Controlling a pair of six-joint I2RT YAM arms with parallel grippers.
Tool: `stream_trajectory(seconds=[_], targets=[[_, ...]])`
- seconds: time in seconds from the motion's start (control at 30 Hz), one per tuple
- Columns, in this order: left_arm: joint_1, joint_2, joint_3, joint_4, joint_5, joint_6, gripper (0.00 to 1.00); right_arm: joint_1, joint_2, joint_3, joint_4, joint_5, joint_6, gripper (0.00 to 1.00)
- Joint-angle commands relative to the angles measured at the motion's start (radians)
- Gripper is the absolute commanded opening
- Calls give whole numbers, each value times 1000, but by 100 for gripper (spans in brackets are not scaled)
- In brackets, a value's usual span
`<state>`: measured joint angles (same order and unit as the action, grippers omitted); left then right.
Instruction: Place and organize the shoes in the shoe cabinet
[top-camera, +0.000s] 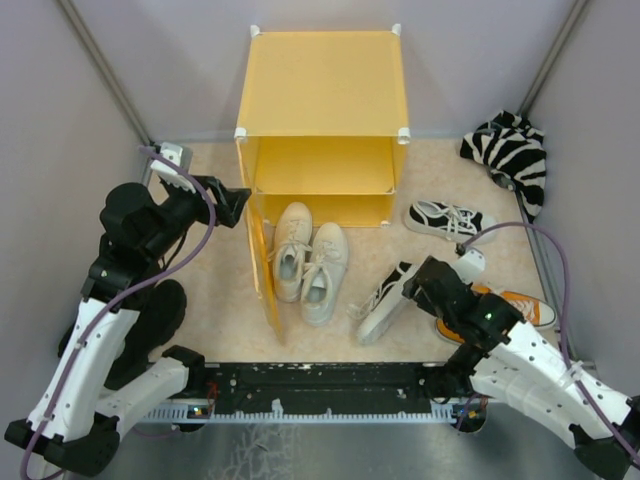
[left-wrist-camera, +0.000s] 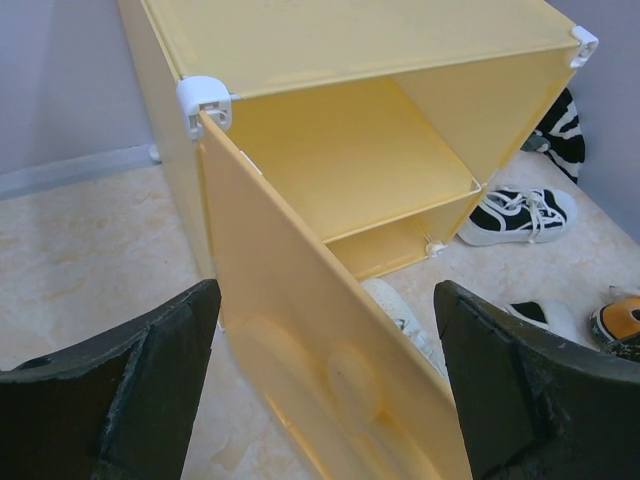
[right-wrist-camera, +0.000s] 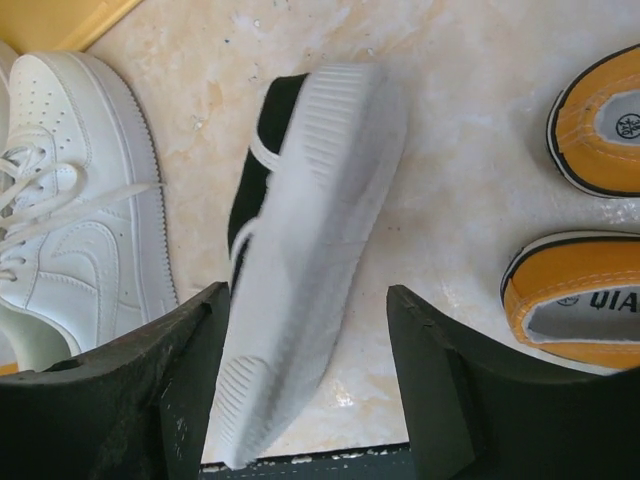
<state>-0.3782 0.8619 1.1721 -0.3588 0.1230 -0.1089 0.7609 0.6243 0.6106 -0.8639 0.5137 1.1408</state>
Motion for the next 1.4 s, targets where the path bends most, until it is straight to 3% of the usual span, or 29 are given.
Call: stream_trajectory(seconds=[0.0,0.1,0.23,0.33,0.57,0.73,0.93,1.2,1.3,1.37], targets=[[-3,-6,-13,31,16,-10,93,-3,6,66,-31,19,-47,66],[-3,-6,-15,35,20,-11,93,-4,97,140,-37,44,-163,68],[-4,-11,-15,43,23,-12,93,-5,330,327,-103,93,-348,79],[-4,-15,-13,38,22,-6,93,-13,452,421,-89,51,-550,82],[-3,-34,-13,17,-14,23,94,-87,513,484,-96,-56,-714,84],[-3,-34,-35,24,-18,25,94,-136,528,422,-84,-128,-658,84],[-3,-41,-37,18,-18,28,94,-256,522,235,112,-317,-565,84],[-3,-54,-36,-3,-40,39,94,-295,577,163,219,-311,-515,84],[-4,-54,-39,-7,-41,41,94,-302,603,115,271,-354,-490,80],[-4,-54,-37,-13,-38,43,94,-303,603,85,295,-372,-469,69]])
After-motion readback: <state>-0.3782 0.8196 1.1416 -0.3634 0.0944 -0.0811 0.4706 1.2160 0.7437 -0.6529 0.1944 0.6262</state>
